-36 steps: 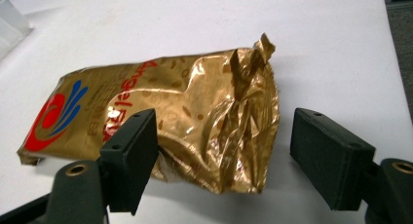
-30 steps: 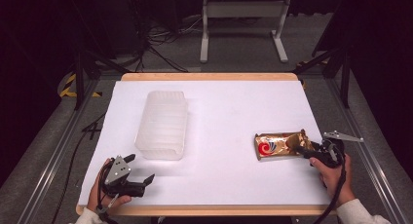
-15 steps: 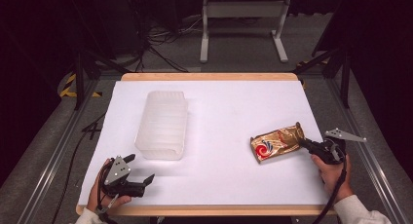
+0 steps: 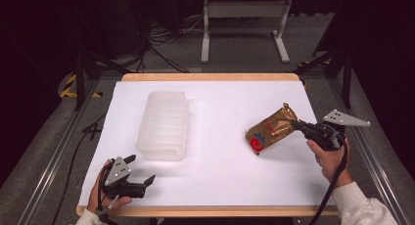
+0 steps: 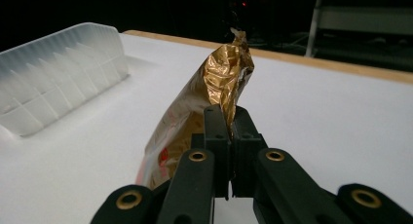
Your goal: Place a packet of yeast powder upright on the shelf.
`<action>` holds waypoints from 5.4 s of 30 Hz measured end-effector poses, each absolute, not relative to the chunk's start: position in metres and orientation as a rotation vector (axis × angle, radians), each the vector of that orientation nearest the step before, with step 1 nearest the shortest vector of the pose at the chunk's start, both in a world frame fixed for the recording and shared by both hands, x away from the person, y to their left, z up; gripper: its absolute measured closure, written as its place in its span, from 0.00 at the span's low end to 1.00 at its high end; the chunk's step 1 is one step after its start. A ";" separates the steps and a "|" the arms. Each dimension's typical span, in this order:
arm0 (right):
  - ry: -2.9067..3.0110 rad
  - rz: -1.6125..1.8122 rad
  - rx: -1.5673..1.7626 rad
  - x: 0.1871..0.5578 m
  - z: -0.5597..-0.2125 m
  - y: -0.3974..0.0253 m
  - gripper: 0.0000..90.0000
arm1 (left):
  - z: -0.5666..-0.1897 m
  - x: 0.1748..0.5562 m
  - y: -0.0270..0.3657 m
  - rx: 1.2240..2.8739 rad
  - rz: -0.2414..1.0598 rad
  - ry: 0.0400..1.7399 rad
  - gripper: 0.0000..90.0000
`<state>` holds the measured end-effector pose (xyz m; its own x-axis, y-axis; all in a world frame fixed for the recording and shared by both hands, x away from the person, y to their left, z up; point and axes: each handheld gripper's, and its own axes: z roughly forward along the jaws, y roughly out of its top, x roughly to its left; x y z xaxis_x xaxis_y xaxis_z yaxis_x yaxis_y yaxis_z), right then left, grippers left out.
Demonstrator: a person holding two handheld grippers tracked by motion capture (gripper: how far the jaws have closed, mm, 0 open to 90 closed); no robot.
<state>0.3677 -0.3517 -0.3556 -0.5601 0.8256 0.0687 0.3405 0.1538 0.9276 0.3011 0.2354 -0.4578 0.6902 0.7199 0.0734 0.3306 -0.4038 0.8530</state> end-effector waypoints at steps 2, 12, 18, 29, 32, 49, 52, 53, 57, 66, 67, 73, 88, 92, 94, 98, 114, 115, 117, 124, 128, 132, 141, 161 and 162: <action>1.990 1.401 1.074 0.369 -0.347 -0.348 0.98 | -0.458 0.301 0.235 2.007 0.551 0.809 0.06; 2.015 1.402 0.989 0.377 -0.334 -0.337 0.98 | -0.458 0.302 0.235 2.011 0.548 0.810 0.06; 1.994 1.428 0.972 0.383 -0.327 -0.336 0.98 | -0.458 0.302 0.236 2.009 0.542 0.819 0.06; 1.980 1.478 0.934 0.396 -0.315 -0.322 0.98 | -0.458 0.303 0.236 2.011 0.543 0.819 0.06; 1.985 1.479 0.919 0.399 -0.313 -0.317 0.98 | -0.458 0.303 0.236 2.012 0.544 0.819 0.06; 2.048 1.525 0.851 0.414 -0.300 -0.288 0.98 | -0.458 0.302 0.236 2.007 0.541 0.819 0.06; 2.054 1.523 0.834 0.416 -0.297 -0.283 0.98 | -0.458 0.302 0.236 2.005 0.539 0.822 0.06; 2.057 1.527 0.830 0.417 -0.296 -0.281 0.98 | -0.458 0.302 0.236 2.006 0.539 0.821 0.06; 2.062 1.537 0.800 0.418 -0.293 -0.273 0.98 | -0.458 0.302 0.236 2.008 0.541 0.820 0.06; 2.082 1.554 0.758 0.422 -0.287 -0.255 0.98 | -0.458 0.302 0.236 2.009 0.542 0.816 0.06; 2.081 1.561 0.753 0.422 -0.286 -0.253 0.98 | -0.458 0.302 0.235 2.011 0.542 0.816 0.06; 2.095 1.554 0.725 0.424 -0.280 -0.241 0.98 | -0.458 0.302 0.236 2.007 0.544 0.815 0.06; 2.127 1.581 0.645 0.427 -0.266 -0.204 0.98 | -0.458 0.302 0.237 2.000 0.537 0.809 0.06; 2.143 1.603 0.594 0.428 -0.260 -0.188 0.98 | -0.458 0.302 0.238 1.990 0.530 0.809 0.06; 2.143 1.606 0.586 0.427 -0.259 -0.184 0.98 | -0.458 0.302 0.238 1.992 0.529 0.810 0.06; 2.162 1.630 0.542 0.429 -0.257 -0.162 0.98 | -0.458 0.302 0.238 1.992 0.521 0.813 0.06; 2.300 1.631 0.409 0.434 -0.274 -0.090 0.98 | -0.458 0.301 0.241 1.970 0.521 0.804 0.07; 2.305 1.631 0.399 0.434 -0.275 -0.088 0.98 | -0.458 0.301 0.241 1.970 0.521 0.805 0.07; 2.312 1.641 0.383 0.433 -0.275 -0.085 0.98 | -0.458 0.301 0.241 1.972 0.521 0.805 0.07; 2.344 1.626 0.334 0.431 -0.279 -0.078 0.98 | -0.458 0.301 0.240 1.973 0.520 0.809 0.07; 2.342 1.609 0.315 0.432 -0.278 -0.077 0.98 | -0.458 0.301 0.241 1.972 0.522 0.806 0.07; 2.357 1.609 0.295 0.435 -0.275 -0.076 0.98 | -0.458 0.301 0.241 1.967 0.520 0.806 0.07; 2.384 1.584 0.192 0.433 -0.277 -0.061 0.98 | -0.458 0.301 0.241 1.967 0.521 0.802 0.07; 2.486 1.477 0.146 0.436 -0.299 -0.044 0.97 | -0.458 0.301 0.241 1.967 0.520 0.800 0.07; 2.488 1.474 0.151 0.436 -0.301 -0.044 0.97 | -0.458 0.301 0.241 1.968 0.520 0.800 0.07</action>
